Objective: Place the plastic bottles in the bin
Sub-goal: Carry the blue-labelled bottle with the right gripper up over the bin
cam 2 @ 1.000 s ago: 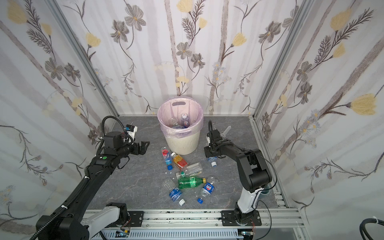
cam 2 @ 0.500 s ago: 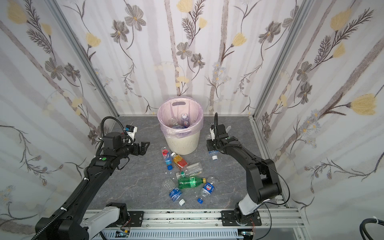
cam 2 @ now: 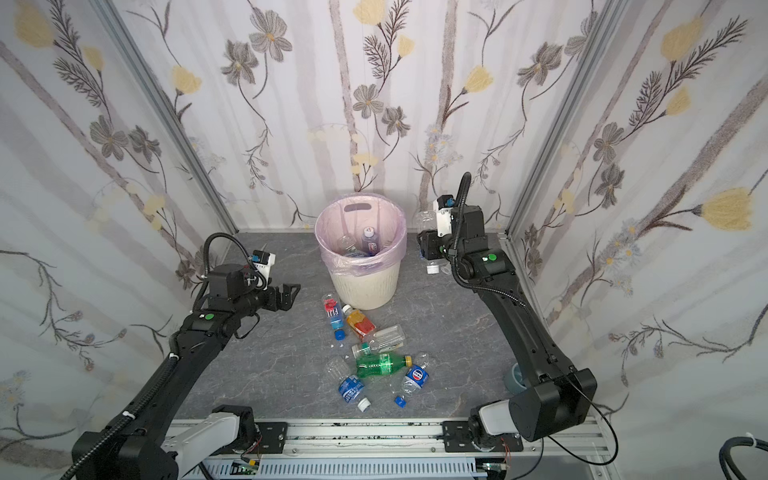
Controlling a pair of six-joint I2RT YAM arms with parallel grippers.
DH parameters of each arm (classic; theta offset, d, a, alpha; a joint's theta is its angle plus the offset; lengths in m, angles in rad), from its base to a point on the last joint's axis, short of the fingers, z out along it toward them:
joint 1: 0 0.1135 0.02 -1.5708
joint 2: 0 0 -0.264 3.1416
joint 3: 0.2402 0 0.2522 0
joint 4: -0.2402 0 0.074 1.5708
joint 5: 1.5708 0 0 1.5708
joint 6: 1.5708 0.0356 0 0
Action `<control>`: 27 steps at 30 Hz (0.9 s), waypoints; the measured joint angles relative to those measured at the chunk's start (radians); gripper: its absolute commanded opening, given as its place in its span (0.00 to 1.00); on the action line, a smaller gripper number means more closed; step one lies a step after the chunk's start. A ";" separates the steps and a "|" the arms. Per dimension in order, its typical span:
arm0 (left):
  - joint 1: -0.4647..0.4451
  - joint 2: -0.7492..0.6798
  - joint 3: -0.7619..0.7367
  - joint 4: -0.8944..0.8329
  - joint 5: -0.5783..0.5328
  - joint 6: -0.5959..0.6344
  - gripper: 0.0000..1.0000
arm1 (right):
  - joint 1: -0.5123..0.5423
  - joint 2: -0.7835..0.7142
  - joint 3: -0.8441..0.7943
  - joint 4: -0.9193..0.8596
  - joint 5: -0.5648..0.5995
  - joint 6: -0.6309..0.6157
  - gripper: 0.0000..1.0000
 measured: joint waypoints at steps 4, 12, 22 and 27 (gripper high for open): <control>0.000 0.001 0.000 0.000 -0.003 -0.006 1.00 | 0.039 0.046 0.129 0.003 -0.029 0.000 0.55; 0.000 0.008 0.007 0.000 -0.002 -0.019 1.00 | 0.129 0.240 0.378 0.004 -0.055 0.008 0.56; -0.002 -0.017 0.007 0.000 0.008 -0.019 1.00 | 0.169 0.371 0.442 0.053 -0.072 0.060 0.56; -0.002 -0.019 0.007 0.000 0.015 -0.022 1.00 | 0.194 0.415 0.446 0.055 -0.064 0.071 0.58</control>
